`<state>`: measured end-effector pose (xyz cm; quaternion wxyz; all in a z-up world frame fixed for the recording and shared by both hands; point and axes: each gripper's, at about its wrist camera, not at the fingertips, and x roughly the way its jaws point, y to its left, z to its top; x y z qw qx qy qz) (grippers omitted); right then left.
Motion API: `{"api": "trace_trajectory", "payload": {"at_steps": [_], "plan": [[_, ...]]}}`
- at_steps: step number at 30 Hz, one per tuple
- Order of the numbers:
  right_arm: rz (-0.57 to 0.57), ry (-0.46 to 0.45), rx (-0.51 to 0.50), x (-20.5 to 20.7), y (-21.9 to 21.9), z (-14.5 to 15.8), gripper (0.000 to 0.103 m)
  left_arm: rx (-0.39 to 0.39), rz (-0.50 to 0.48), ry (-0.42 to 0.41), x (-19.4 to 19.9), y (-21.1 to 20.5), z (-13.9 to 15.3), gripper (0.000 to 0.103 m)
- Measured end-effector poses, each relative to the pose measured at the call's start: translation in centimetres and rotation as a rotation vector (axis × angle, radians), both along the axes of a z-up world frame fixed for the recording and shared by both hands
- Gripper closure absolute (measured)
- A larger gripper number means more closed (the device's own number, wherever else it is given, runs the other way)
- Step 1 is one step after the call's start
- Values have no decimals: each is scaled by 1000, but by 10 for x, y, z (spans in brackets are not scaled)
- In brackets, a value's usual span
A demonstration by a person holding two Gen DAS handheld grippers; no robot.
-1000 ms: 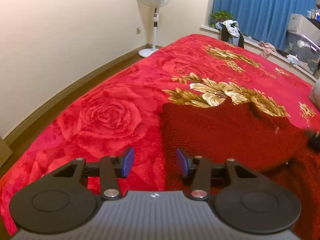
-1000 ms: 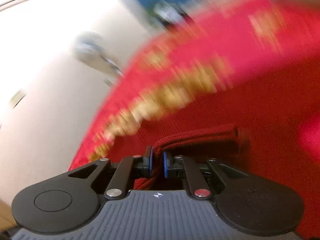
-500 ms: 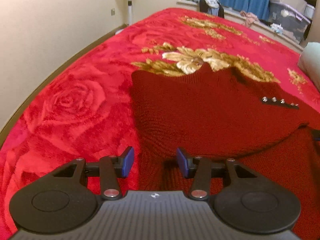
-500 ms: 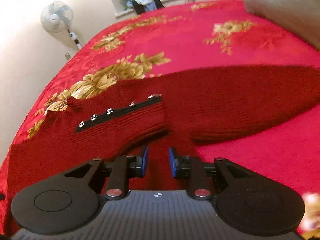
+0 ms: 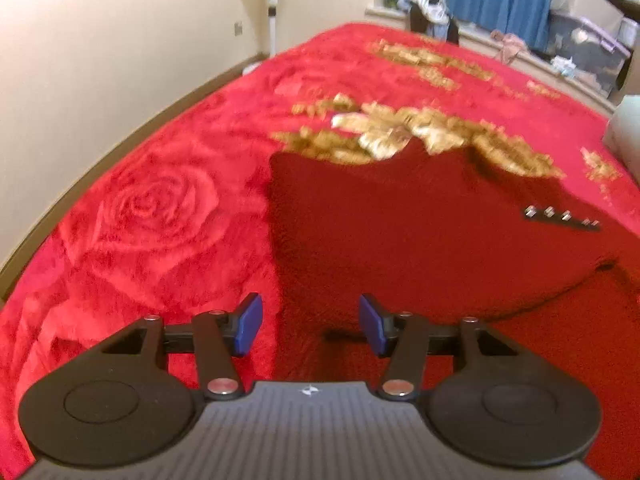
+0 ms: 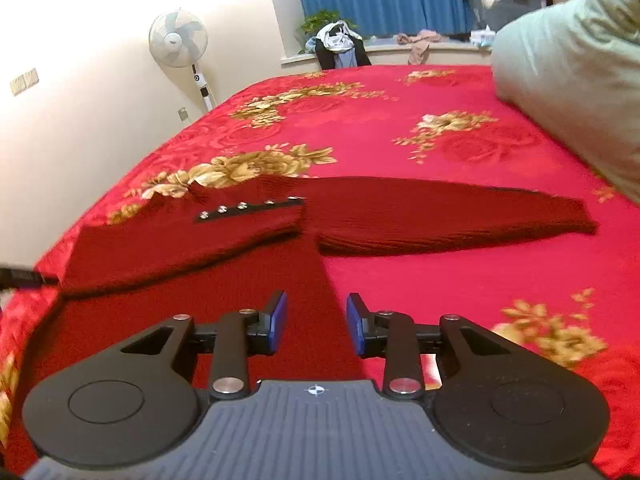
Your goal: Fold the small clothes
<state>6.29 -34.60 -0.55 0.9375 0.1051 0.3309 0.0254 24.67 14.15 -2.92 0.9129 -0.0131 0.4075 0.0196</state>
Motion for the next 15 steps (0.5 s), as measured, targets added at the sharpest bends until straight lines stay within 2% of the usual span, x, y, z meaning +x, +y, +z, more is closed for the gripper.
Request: {"api": "trace_trajectory", "payload": {"at_steps": [4, 9, 15], "plan": [[10, -20, -77, -17, -17, -6, 69, 4, -15, -52, -6, -7, 9, 44], [-62, -1, 29, -21, -44, -31, 69, -3, -21, -45, -2, -13, 6, 44], [-28, 7, 42, -7, -44, -40, 69, 3, -50, -56, 2, -19, 7, 44]]}}
